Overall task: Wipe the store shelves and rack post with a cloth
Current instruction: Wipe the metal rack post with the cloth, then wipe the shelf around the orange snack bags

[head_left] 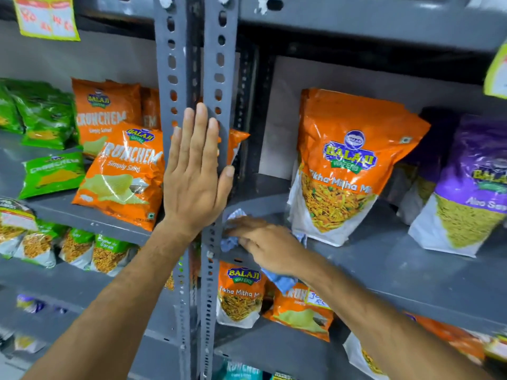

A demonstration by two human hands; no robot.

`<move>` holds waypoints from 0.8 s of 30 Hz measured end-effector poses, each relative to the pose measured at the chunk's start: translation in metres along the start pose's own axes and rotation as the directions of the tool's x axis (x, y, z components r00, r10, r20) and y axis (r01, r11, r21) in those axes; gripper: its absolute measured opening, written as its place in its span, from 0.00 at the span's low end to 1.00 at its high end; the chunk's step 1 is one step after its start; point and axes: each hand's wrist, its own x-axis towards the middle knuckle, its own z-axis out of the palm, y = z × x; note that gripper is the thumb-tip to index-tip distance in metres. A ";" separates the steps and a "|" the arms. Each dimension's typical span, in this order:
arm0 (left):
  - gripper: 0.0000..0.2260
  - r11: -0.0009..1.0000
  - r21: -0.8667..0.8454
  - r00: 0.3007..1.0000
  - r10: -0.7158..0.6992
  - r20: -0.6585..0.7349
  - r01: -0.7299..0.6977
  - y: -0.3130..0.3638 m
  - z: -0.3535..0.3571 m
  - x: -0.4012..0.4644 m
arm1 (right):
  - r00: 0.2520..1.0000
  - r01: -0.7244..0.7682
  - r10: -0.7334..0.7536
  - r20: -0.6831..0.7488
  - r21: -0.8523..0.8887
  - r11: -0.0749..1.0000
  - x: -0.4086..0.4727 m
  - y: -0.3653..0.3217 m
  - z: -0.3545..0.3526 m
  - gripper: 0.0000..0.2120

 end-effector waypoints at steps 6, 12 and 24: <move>0.29 0.997 0.002 0.997 -0.079 0.021 0.079 0.012 -0.003 -0.007 | 1.000 0.030 -0.029 -0.011 0.043 0.999 -0.071 0.022 -0.019 0.20; 0.27 0.971 -0.158 0.931 0.220 0.292 -0.180 0.075 0.002 -0.062 | 0.993 -0.087 0.087 -0.084 0.005 0.996 -0.129 0.050 -0.035 0.18; 0.50 0.981 0.054 0.519 -0.144 0.843 0.184 0.120 0.041 -0.080 | 0.876 -0.213 0.360 -0.320 0.414 0.885 -0.210 0.102 -0.074 0.20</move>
